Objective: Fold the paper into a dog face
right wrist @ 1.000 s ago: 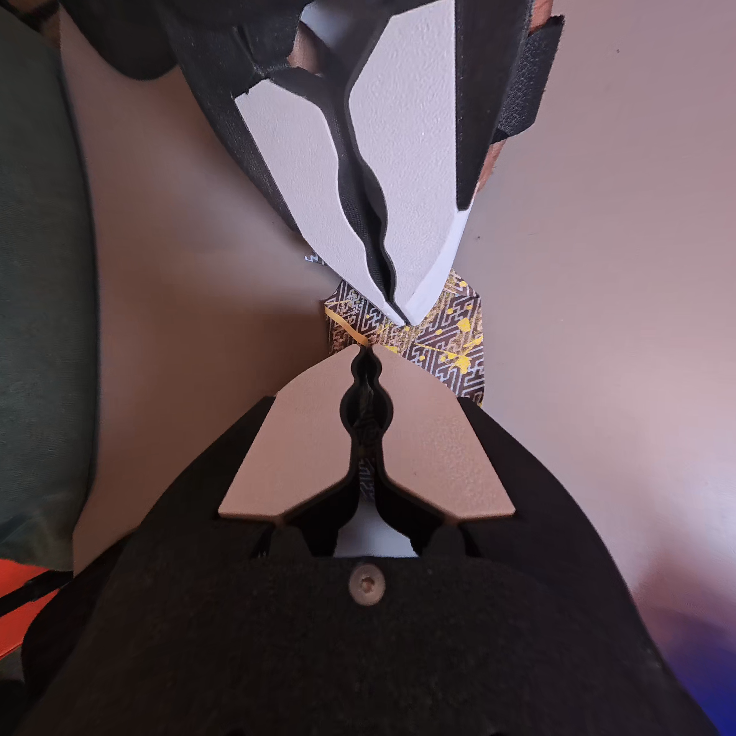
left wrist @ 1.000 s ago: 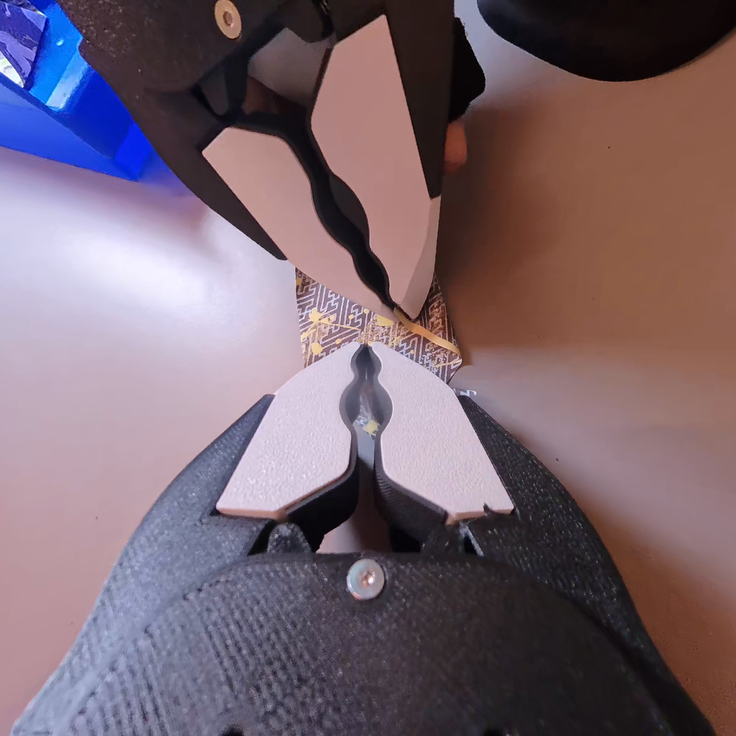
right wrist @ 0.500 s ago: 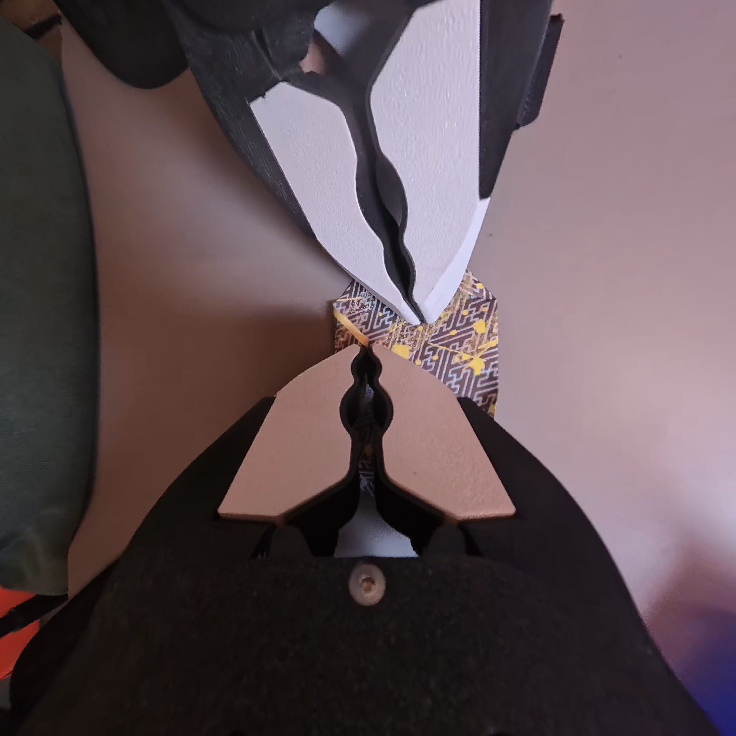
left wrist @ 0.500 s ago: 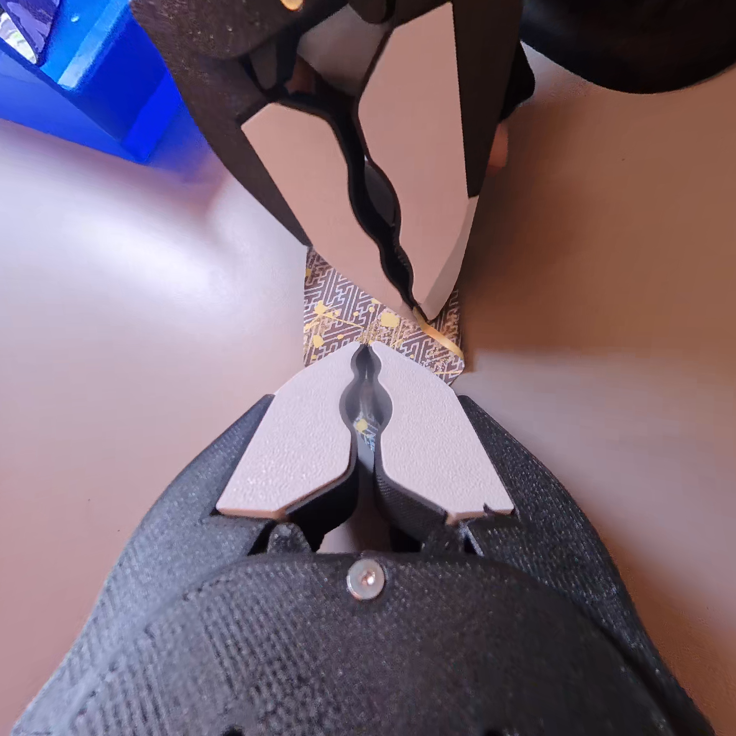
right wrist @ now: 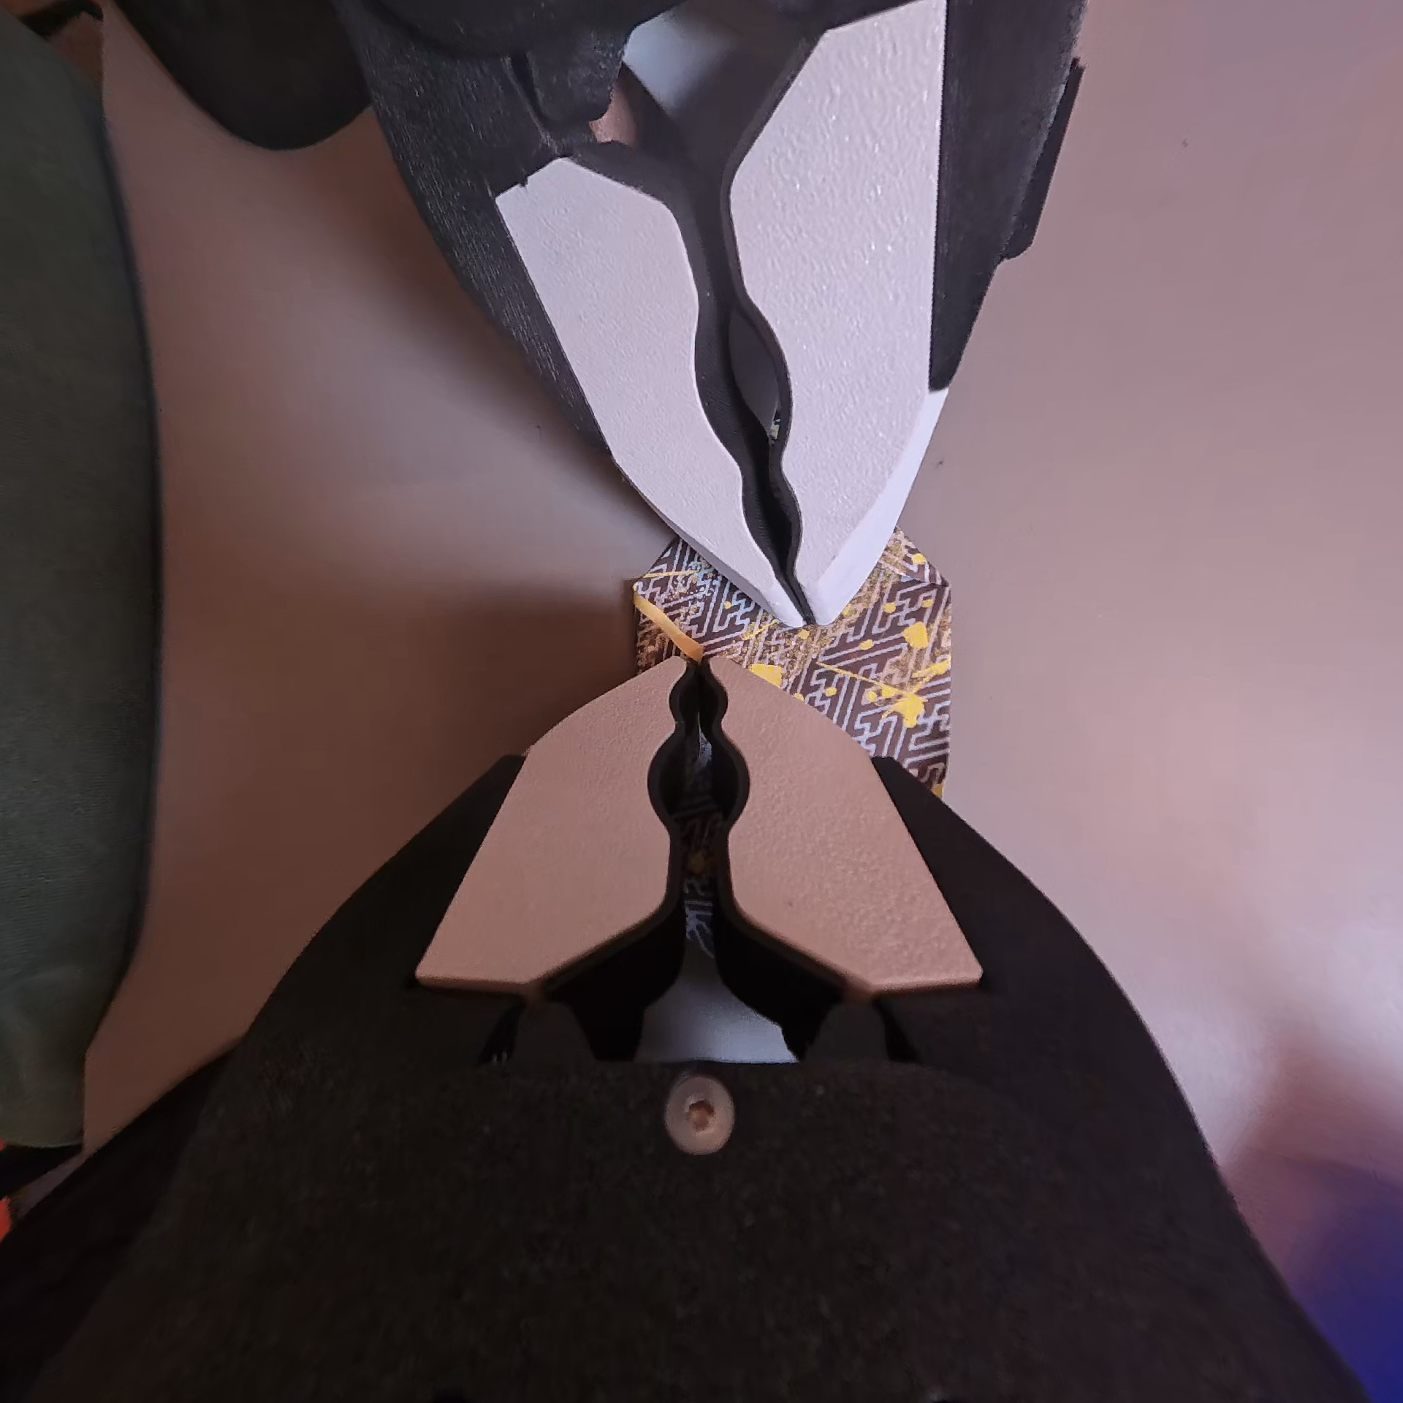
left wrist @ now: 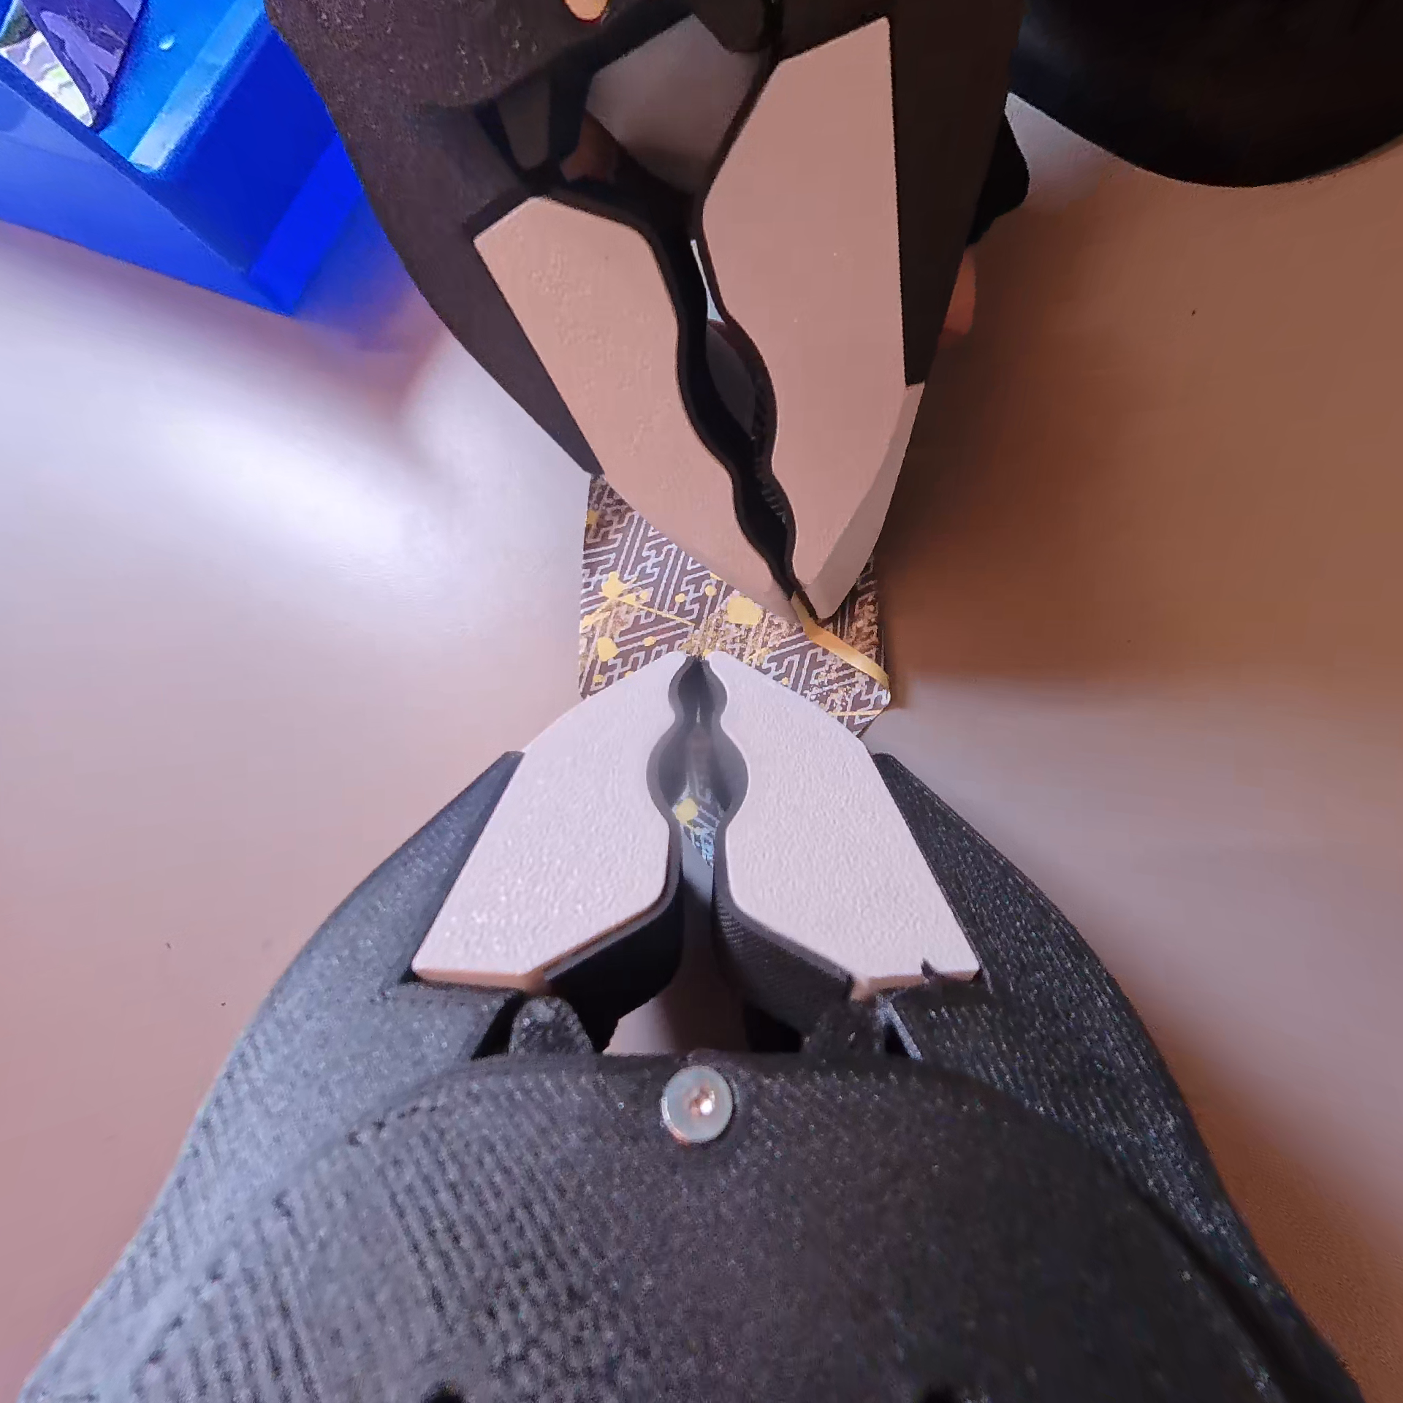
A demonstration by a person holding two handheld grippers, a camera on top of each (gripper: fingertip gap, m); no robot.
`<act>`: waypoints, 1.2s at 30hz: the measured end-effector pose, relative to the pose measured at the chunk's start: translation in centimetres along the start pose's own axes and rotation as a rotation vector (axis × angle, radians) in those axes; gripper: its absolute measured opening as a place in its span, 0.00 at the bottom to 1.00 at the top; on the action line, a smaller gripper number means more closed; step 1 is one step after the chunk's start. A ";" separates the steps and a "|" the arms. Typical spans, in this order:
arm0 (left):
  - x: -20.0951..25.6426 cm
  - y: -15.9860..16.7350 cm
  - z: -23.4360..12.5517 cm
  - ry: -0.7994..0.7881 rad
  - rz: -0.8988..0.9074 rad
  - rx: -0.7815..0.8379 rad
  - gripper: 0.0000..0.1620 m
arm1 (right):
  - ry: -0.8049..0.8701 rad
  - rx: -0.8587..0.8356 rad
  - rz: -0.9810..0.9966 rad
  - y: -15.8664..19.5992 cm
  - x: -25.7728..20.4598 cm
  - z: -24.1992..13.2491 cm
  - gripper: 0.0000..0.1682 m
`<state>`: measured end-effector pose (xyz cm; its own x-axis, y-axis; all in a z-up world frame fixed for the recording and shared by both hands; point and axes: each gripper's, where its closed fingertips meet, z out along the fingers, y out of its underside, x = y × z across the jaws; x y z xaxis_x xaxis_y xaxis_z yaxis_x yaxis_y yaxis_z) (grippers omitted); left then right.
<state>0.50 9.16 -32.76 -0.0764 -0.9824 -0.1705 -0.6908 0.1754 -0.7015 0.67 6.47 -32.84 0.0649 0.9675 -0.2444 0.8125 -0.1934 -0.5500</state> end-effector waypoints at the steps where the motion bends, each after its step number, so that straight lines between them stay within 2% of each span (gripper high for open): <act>1: 0.0 0.0 0.0 0.000 0.000 -0.001 0.00 | -0.003 0.003 0.003 0.0 0.0 0.0 0.00; 6: 0.0 0.0 0.0 -0.010 0.025 -0.006 0.00 | -0.004 0.012 0.004 0.0 0.0 0.0 0.00; 9: 0.1 -0.5 -0.6 -0.044 0.127 0.001 0.00 | -0.005 0.019 0.007 0.0 0.0 0.0 0.00; 13: 2.7 -2.4 -1.6 0.070 0.116 0.085 0.00 | -0.009 0.022 0.009 0.0 0.0 0.0 0.00; 17: 4.0 -0.9 -0.6 0.106 0.168 -0.021 0.00 | -0.010 0.024 0.011 0.0 0.0 0.0 0.00; 21: 4.2 -0.7 -0.3 0.103 0.191 -0.046 0.00 | -0.009 0.024 0.012 0.1 0.0 0.0 0.00; 26: 4.1 -0.6 -0.3 0.121 0.113 -0.054 0.00 | -0.010 0.015 0.009 0.2 0.0 -0.5 0.02; 29: 4.1 -0.6 -0.3 0.130 0.085 -0.067 0.00 | 0.000 0.095 -0.014 -0.4 0.0 -3.2 0.04; 32: 4.1 -0.6 -0.3 0.140 0.048 -0.082 0.00 | 0.046 0.171 -0.118 -1.2 -1.3 -5.8 0.04; 34: 4.1 -0.6 -0.3 0.146 0.025 -0.094 0.00 | 0.056 0.163 -0.184 -1.1 -2.8 -5.2 0.00; 36: 4.1 -0.6 -0.3 0.152 0.004 -0.102 0.00 | 0.071 0.103 -0.204 -0.4 -3.5 -2.9 0.00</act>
<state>0.39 4.99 -32.85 -0.1818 -0.9815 -0.0606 -0.7590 0.1793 -0.6260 1.80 3.68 -29.45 -0.0507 0.9966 -0.0649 0.7498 -0.0050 -0.6616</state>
